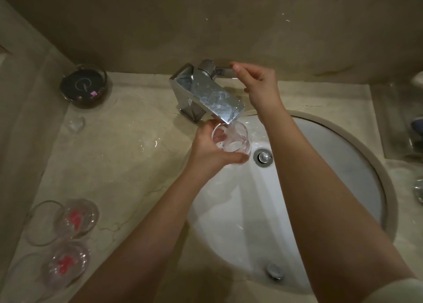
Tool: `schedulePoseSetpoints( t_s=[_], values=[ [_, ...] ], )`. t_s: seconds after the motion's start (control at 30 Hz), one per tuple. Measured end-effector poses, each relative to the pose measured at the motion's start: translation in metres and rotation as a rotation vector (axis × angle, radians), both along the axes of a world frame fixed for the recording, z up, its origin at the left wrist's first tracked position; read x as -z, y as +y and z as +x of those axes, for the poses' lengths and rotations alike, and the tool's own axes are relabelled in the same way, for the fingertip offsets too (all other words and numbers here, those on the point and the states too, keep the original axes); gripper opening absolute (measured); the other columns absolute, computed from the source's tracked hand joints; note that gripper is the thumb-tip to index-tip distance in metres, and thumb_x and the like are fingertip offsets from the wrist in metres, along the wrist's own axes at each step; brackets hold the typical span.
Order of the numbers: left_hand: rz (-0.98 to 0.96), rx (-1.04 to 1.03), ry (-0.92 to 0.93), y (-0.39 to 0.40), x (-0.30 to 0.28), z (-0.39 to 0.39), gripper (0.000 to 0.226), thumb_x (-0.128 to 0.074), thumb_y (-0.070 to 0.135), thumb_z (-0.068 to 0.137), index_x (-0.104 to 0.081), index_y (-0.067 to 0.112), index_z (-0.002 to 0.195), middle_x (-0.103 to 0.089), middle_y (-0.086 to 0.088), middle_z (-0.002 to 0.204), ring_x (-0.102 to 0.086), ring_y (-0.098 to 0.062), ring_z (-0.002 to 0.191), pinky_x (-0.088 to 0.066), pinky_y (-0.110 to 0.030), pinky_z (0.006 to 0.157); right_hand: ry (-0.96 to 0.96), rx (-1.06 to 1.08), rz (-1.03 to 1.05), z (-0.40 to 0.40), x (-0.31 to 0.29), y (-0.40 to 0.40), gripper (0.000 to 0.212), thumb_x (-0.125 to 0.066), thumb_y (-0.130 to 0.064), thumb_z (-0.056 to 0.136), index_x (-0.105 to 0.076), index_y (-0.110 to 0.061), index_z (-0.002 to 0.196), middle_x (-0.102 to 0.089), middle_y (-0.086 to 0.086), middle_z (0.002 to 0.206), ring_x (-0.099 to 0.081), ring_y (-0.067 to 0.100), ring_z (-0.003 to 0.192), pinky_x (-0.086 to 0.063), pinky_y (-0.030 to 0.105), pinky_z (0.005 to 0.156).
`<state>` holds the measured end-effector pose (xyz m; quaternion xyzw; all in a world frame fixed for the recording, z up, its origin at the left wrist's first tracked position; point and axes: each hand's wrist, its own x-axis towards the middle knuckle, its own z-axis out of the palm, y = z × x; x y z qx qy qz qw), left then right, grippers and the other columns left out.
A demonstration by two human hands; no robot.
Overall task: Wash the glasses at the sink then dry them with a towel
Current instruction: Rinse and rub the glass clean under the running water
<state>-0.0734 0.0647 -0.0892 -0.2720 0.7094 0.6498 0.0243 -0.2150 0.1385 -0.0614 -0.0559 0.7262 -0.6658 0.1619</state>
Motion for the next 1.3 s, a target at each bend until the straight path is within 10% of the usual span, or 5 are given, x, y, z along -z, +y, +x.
schedulePoseSetpoints(
  t_s=[0.37, 0.57, 0.83, 0.97, 1.3],
  values=[
    [0.212, -0.053, -0.035, -0.004, 0.013, -0.002, 0.09, -0.092, 0.038, 0.032, -0.061, 0.035, 0.116, -0.067, 0.005, 0.103, -0.068, -0.015, 0.092, -0.053, -0.052, 0.091, -1.012, -0.245, -0.092, 0.067, 0.052, 0.051, 0.077, -0.03, -0.07, 0.092, -0.066, -0.008, 0.118, -0.071, 0.012, 0.091, -0.068, 0.023, 0.071, -0.057, 0.025, 0.057],
    [-0.143, 0.056, 0.064, -0.003, 0.012, -0.002, 0.033, -0.085, 0.03, 0.062, -0.071, 0.027, 0.092, -0.072, 0.01, 0.096, -0.066, -0.008, 0.097, -0.049, -0.033, 0.094, -0.844, -0.099, -0.107, 0.068, 0.061, 0.061, 0.061, -0.044, -0.058, 0.095, -0.057, -0.007, 0.125, -0.062, 0.013, 0.083, -0.055, 0.02, 0.053, -0.045, 0.021, 0.044],
    [0.408, 0.252, 0.028, -0.008, -0.009, -0.014, 0.017, -0.062, 0.019, 0.091, -0.078, 0.016, 0.097, -0.072, -0.019, 0.103, -0.069, -0.033, 0.1, -0.052, -0.041, 0.097, -0.419, -0.163, -0.254, 0.068, 0.05, 0.076, 0.022, -0.069, -0.012, 0.086, -0.062, -0.018, 0.106, -0.06, -0.001, 0.111, -0.066, 0.016, 0.092, -0.053, 0.03, 0.073],
    [0.361, 0.224, 0.053, -0.009, -0.004, -0.014, 0.023, -0.067, 0.013, 0.08, -0.071, 0.004, 0.1, -0.074, -0.013, 0.095, -0.071, -0.029, 0.091, -0.055, -0.034, 0.089, -0.671, -0.269, -0.07, 0.061, 0.026, 0.077, 0.052, -0.043, -0.052, 0.097, -0.063, -0.009, 0.117, -0.071, 0.013, 0.102, -0.073, 0.022, 0.08, -0.056, 0.022, 0.058],
    [0.306, 0.201, 0.095, -0.007, -0.01, -0.018, 0.024, -0.061, 0.007, 0.09, -0.079, 0.023, 0.088, -0.072, -0.02, 0.095, -0.071, -0.026, 0.078, -0.057, -0.035, 0.08, -0.765, -0.187, -0.223, 0.064, 0.036, 0.074, 0.038, -0.055, -0.037, 0.095, -0.061, -0.005, 0.114, -0.067, 0.015, 0.095, -0.069, 0.026, 0.079, -0.058, 0.028, 0.059]
  ],
)
